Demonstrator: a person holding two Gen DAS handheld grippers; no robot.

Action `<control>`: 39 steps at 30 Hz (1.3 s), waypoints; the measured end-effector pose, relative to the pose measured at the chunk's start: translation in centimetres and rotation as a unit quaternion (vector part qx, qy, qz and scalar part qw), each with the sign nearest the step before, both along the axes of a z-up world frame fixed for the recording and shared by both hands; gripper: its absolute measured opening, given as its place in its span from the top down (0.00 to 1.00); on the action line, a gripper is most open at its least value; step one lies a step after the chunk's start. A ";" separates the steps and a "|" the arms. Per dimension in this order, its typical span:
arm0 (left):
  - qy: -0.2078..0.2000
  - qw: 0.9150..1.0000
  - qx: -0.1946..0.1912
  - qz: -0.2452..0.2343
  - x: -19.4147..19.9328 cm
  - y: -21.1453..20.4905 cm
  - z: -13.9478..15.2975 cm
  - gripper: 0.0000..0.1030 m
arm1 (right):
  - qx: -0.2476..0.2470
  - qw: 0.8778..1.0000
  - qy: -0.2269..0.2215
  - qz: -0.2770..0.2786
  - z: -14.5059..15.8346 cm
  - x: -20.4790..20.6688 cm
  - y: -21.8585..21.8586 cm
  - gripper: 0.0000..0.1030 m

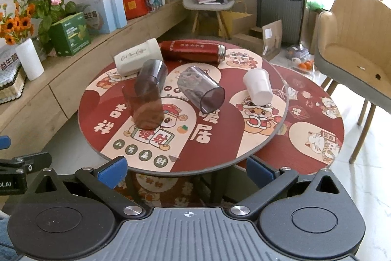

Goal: Flip cup upright

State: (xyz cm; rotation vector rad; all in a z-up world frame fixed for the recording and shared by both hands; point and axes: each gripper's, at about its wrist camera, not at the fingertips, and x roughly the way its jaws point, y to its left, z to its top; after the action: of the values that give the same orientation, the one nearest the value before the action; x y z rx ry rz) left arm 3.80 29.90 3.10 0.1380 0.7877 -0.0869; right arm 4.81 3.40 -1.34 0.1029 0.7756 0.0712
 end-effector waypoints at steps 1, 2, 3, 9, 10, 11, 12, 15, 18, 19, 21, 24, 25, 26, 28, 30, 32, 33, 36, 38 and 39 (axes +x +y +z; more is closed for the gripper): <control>-0.002 1.000 -0.001 0.001 -0.4 0.0 0.2 0.00 | 0.000 1.000 -0.002 0.000 0.1 -0.3 0.0 0.00; -0.004 1.000 -0.002 0.002 -0.7 0.1 0.5 0.00 | 0.000 1.000 -0.005 0.001 0.3 -0.6 0.0 0.00; -0.006 1.000 -0.004 0.004 -1.0 0.1 0.7 0.00 | 0.000 1.000 -0.007 0.000 0.5 -0.9 0.0 0.00; -0.016 1.000 -0.001 0.016 -2.5 0.2 1.2 0.00 | 0.003 1.000 -0.015 -0.006 0.9 -2.6 -0.6 0.00; -0.016 1.000 0.000 0.017 -2.7 0.2 1.3 0.00 | 0.003 1.000 -0.016 -0.007 0.9 -2.9 -0.6 0.00; -0.016 1.000 0.000 0.018 -2.8 0.2 1.2 0.00 | 0.004 1.000 -0.017 -0.008 0.9 -3.1 -0.8 0.00; -0.016 1.000 0.001 0.018 -3.0 0.2 1.2 0.00 | 0.005 1.000 -0.017 -0.009 0.9 -3.3 -0.8 0.00; -0.015 1.000 0.002 0.027 -3.3 0.2 1.3 0.00 | 0.002 1.000 -0.019 -0.009 0.7 -3.8 -0.7 0.00; -0.015 1.000 0.001 0.024 -3.5 0.0 1.3 0.00 | 0.001 1.000 -0.019 -0.007 0.6 -3.9 -0.7 0.00; -0.015 1.000 0.003 0.023 -3.6 0.0 1.3 0.00 | 0.000 1.000 -0.019 -0.007 0.6 -3.9 -0.6 0.00; -0.016 1.000 0.004 0.022 -3.7 -0.1 1.3 0.00 | 0.001 1.000 -0.019 -0.007 0.6 -3.9 -0.6 0.00; -0.015 1.000 0.004 0.021 -3.8 -0.1 1.3 0.00 | 0.001 1.000 -0.017 -0.005 0.5 -3.9 -0.5 0.00; -0.015 1.000 0.003 0.021 -3.8 -0.1 1.3 0.00 | 0.001 1.000 -0.017 -0.005 0.5 -4.0 -0.5 0.00; -0.014 1.000 0.003 0.021 -3.9 -0.1 1.3 0.00 | 0.001 1.000 -0.016 -0.004 0.5 -4.0 -0.4 0.00; -0.014 1.000 0.004 0.020 -3.9 -0.1 1.3 0.00 | 0.001 1.000 -0.015 -0.004 0.4 -3.9 -0.4 0.00; -0.014 1.000 0.005 0.020 -3.9 -0.1 1.2 0.00 | 0.001 1.000 -0.015 -0.003 0.4 -4.0 -0.3 0.00; -0.014 1.000 0.005 0.020 -4.0 -0.1 1.2 0.00 | 0.001 1.000 -0.015 -0.004 0.4 -4.0 -0.3 0.00; -0.014 1.000 0.006 0.020 -4.0 -0.1 1.2 0.00 | 0.001 1.000 -0.015 -0.003 0.4 -4.0 -0.3 0.00; -0.016 1.000 0.007 0.021 -4.1 -0.1 1.2 0.00 | 0.001 1.000 -0.014 -0.004 0.4 -4.0 -0.3 0.00; -0.017 1.000 0.006 0.021 -4.1 -0.1 1.3 0.00 | 0.001 1.000 -0.014 -0.004 0.4 -4.0 -0.2 0.00; -0.018 1.000 0.007 0.022 -4.1 -0.1 1.3 0.00 | 0.000 1.000 -0.015 -0.004 0.4 -4.0 -0.2 0.00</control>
State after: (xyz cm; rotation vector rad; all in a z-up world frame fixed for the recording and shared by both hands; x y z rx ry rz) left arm -0.34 29.83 4.42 0.1350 0.7546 -0.0382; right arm 0.81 3.17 -0.97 0.1054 0.7454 0.0657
